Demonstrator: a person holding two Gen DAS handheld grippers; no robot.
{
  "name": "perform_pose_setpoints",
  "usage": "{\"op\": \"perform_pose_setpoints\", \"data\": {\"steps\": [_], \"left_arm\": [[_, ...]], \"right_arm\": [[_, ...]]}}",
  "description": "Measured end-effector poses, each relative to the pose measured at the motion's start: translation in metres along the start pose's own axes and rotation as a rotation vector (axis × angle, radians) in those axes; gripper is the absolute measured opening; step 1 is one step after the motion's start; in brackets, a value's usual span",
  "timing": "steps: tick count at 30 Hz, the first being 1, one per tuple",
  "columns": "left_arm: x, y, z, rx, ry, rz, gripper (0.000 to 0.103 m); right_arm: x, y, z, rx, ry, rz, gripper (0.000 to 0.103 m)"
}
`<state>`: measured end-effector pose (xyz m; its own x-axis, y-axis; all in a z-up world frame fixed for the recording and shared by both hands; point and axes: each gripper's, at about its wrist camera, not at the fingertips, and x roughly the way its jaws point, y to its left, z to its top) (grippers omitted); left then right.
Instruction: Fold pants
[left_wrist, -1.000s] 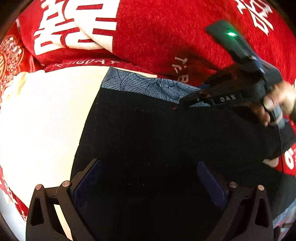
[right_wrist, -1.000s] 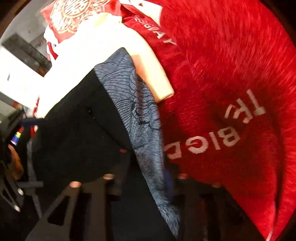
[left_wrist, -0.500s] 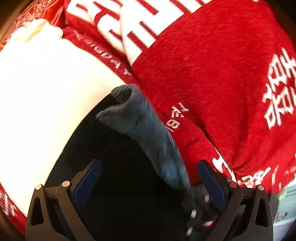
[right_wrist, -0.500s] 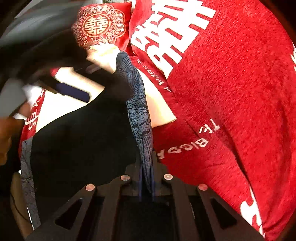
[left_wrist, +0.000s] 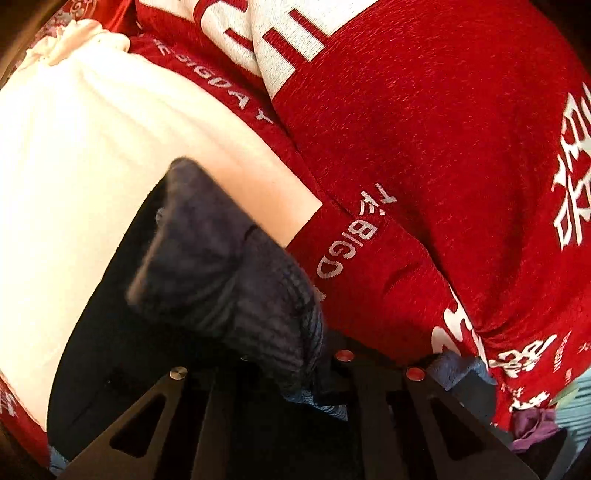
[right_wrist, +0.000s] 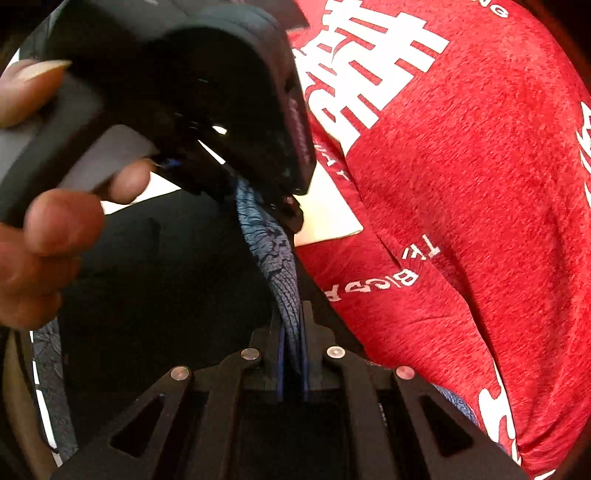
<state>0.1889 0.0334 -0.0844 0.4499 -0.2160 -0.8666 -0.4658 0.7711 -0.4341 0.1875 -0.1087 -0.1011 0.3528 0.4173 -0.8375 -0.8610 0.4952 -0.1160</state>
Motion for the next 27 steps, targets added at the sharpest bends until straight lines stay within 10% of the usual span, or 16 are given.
{"op": "perform_pose_setpoints", "data": {"steps": [4,9,12,19,27], "left_arm": [[-0.006,0.001,-0.004,0.027,-0.011,0.001,0.012],[-0.012,0.002,-0.005,0.034,-0.002,-0.019,0.012],[-0.017,0.000,-0.009,0.045,0.001,-0.023,0.012],[-0.070,0.006,-0.033,0.107,-0.047,-0.090,0.012],[-0.108,0.067,-0.107,0.129,-0.047,-0.179,0.012]], "right_arm": [[-0.001,-0.005,0.001,-0.052,0.018,-0.008,0.103],[0.024,-0.032,-0.012,-0.110,0.128,-0.031,0.096],[0.033,-0.058,-0.016,-0.003,0.208,0.031,0.025],[-0.031,-0.032,-0.012,-0.002,0.115,-0.035,0.019],[-0.072,0.092,-0.041,-0.144,0.094,-0.370,0.018]]}}
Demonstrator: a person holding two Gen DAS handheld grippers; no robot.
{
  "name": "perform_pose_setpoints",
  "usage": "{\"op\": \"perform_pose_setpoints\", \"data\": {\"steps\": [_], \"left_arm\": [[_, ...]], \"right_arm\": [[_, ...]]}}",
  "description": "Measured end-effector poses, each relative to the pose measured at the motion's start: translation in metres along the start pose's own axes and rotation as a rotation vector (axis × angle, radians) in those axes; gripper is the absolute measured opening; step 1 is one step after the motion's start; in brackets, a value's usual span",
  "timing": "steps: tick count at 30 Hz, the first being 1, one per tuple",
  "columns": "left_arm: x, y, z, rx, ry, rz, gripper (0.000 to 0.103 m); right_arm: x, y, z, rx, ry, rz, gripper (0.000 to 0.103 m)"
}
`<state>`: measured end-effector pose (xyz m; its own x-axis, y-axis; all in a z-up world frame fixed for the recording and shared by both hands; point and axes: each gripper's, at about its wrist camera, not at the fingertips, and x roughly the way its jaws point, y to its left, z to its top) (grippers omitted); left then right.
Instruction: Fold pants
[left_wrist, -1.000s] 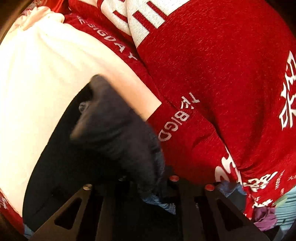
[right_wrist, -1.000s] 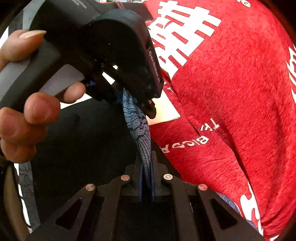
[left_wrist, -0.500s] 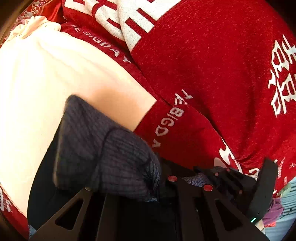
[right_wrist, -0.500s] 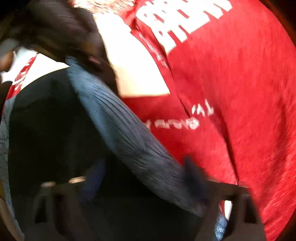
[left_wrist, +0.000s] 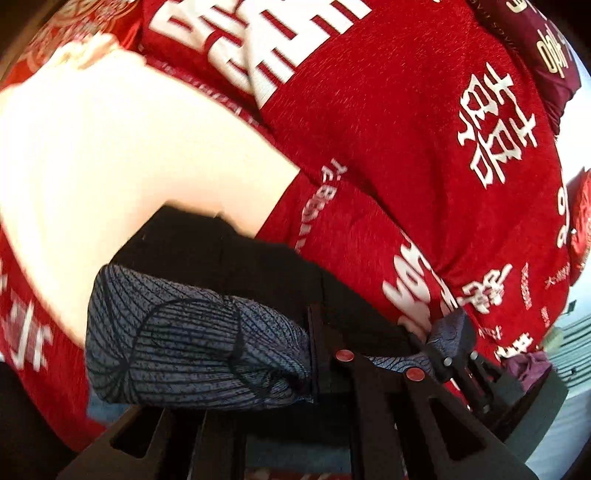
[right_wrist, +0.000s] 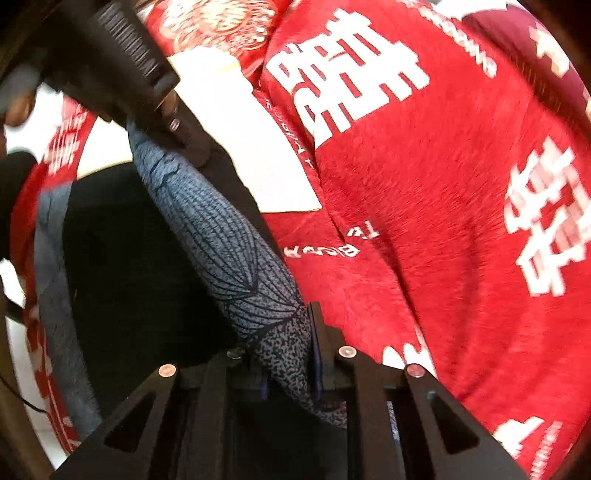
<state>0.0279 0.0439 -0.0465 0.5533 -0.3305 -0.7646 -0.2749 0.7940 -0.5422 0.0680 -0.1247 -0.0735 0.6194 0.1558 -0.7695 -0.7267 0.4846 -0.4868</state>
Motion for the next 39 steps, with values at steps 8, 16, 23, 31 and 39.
{"op": "perform_pose_setpoints", "data": {"steps": [8,16,23,31,39], "left_arm": [[0.013,0.064,-0.056,-0.027,0.070,0.018,0.012],[0.006,0.084,-0.068,-0.062,0.081,-0.027,0.014],[-0.002,0.099,-0.074,-0.113,0.119,0.003,0.033],[-0.050,0.125,-0.067,-0.153,0.018,0.098,0.050],[-0.056,0.080,-0.051,-0.042,-0.047,0.079,0.050]], "right_arm": [[-0.008,0.089,-0.029,0.098,0.070,-0.064,0.019],[-0.015,0.116,-0.029,0.108,0.085,-0.131,0.020],[-0.020,0.133,-0.032,0.034,0.098,-0.220,0.028],[-0.067,0.109,-0.034,0.168,0.019,-0.053,0.087],[-0.072,0.036,-0.021,0.567,-0.066,0.010,0.087]]}}
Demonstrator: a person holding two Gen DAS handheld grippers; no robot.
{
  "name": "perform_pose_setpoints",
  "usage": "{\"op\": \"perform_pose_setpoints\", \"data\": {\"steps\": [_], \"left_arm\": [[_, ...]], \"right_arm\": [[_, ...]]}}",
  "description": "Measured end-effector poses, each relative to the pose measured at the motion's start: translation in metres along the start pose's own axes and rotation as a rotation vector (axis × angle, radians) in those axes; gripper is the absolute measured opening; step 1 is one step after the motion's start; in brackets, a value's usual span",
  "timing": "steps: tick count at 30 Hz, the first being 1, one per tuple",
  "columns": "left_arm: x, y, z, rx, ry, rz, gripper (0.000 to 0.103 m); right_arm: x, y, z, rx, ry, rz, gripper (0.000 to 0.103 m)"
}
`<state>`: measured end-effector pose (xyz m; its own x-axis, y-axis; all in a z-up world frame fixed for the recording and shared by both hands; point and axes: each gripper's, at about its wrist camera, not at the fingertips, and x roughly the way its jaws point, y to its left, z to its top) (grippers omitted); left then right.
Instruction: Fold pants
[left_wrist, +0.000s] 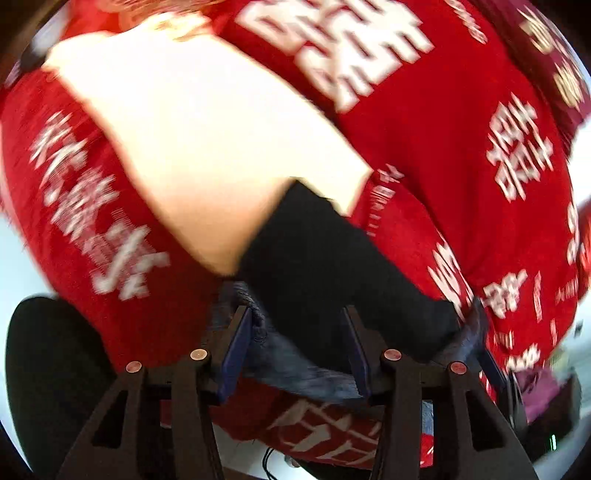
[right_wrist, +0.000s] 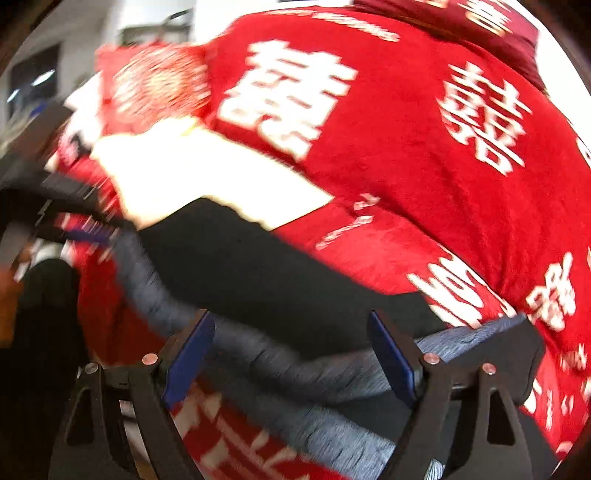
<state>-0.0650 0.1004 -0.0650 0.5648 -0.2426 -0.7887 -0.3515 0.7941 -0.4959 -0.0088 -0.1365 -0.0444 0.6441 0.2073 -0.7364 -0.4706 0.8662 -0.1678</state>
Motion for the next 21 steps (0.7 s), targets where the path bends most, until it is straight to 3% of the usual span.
{"op": "perform_pose_setpoints", "data": {"steps": [3,6,10,12,15,17,19,21], "left_arm": [[-0.006,-0.020,-0.002,0.071,-0.027,0.055,0.050],[-0.018,-0.014,0.005,0.039,-0.061,0.083,0.050],[-0.042,0.003,0.019,-0.058,-0.148,0.121,0.050],[-0.043,-0.002,0.021,-0.040,-0.160,0.107,0.050],[-0.016,-0.027,0.012,0.081,-0.074,0.084,0.050],[0.014,-0.042,0.001,0.139,0.001,0.076,0.050],[0.038,-0.047,-0.008,0.146,0.075,0.051,0.050],[0.064,-0.043,-0.021,0.127,0.173,0.073,0.050]], "right_arm": [[0.034,-0.009,-0.006,0.019,0.124,-0.099,0.087],[0.055,-0.017,-0.030,0.037,0.270,-0.151,0.087],[0.037,-0.032,-0.053,0.147,0.241,-0.094,0.088],[0.033,-0.031,-0.056,0.137,0.247,-0.100,0.088],[0.031,-0.034,-0.049,0.140,0.279,-0.113,0.088],[0.025,-0.033,-0.032,0.140,0.246,-0.100,0.088],[0.024,-0.030,-0.015,0.106,0.203,-0.091,0.088],[0.029,-0.021,-0.009,0.078,0.202,-0.090,0.088]]}}
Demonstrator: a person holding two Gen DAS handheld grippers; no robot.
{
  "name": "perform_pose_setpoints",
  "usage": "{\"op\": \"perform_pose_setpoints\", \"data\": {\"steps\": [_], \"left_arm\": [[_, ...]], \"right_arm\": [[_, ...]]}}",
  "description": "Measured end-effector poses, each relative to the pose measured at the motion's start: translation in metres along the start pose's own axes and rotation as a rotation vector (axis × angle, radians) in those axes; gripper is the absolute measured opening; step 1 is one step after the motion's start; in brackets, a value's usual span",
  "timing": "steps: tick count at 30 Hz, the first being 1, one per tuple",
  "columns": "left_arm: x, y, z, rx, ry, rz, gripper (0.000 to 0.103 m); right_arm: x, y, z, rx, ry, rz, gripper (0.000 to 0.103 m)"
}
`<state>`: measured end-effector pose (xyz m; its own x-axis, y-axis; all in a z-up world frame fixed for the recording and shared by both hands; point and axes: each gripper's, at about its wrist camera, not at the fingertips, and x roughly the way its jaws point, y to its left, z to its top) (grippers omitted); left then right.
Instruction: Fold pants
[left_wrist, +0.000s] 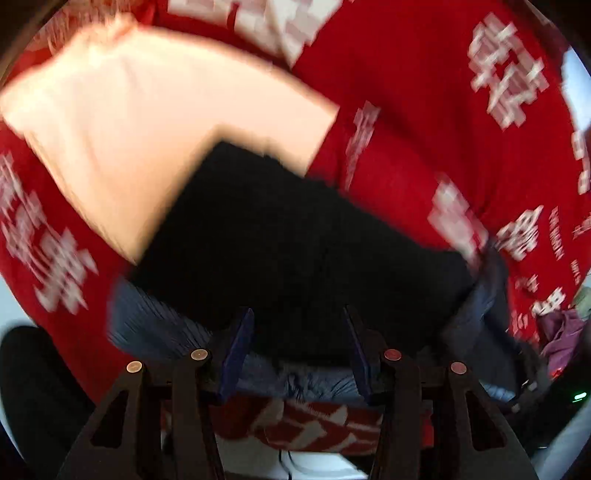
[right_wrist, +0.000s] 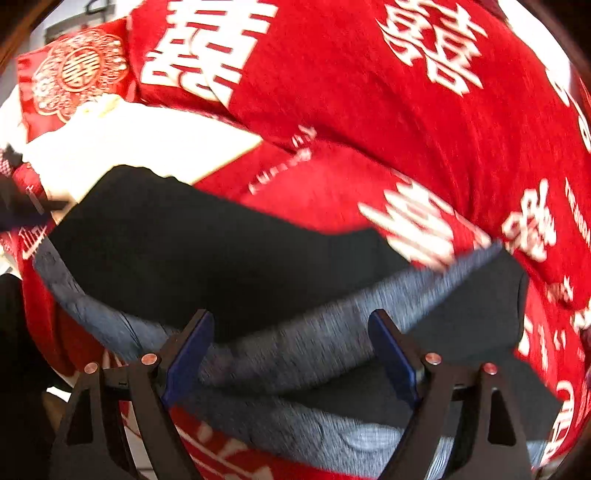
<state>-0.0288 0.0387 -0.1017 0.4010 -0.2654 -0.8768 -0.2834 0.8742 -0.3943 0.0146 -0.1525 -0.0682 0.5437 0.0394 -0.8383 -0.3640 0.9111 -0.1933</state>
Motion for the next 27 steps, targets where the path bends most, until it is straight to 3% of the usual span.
{"op": "perform_pose_setpoints", "data": {"steps": [1,4,6,9,15,18,20,27], "left_arm": [[0.013,0.000,-0.006,0.007,0.045,0.014,0.050],[0.012,-0.013,-0.018,0.105,0.022,0.065,0.050],[0.010,-0.025,-0.023,0.161,0.028,0.098,0.050],[0.011,-0.042,-0.022,0.178,0.044,0.054,0.050],[0.024,-0.104,-0.024,0.314,0.062,0.005,0.050],[0.043,-0.129,-0.028,0.378,0.091,0.061,0.054],[0.047,-0.141,-0.033,0.417,0.079,0.081,0.069],[0.045,-0.141,-0.038,0.432,0.081,0.100,0.069]], "right_arm": [[0.010,0.004,0.002,-0.027,0.032,-0.016,0.088],[0.035,-0.007,-0.015,-0.048,0.160,-0.094,0.088],[0.029,-0.025,-0.025,0.037,0.144,-0.045,0.089],[0.016,-0.045,-0.033,0.138,0.145,0.000,0.090],[-0.015,-0.108,-0.029,0.317,0.035,-0.137,0.091],[-0.010,-0.139,-0.020,0.436,0.077,-0.146,0.096],[0.002,-0.159,-0.012,0.506,0.132,-0.147,0.096],[0.049,-0.191,0.040,0.513,0.167,-0.222,0.096]]}}
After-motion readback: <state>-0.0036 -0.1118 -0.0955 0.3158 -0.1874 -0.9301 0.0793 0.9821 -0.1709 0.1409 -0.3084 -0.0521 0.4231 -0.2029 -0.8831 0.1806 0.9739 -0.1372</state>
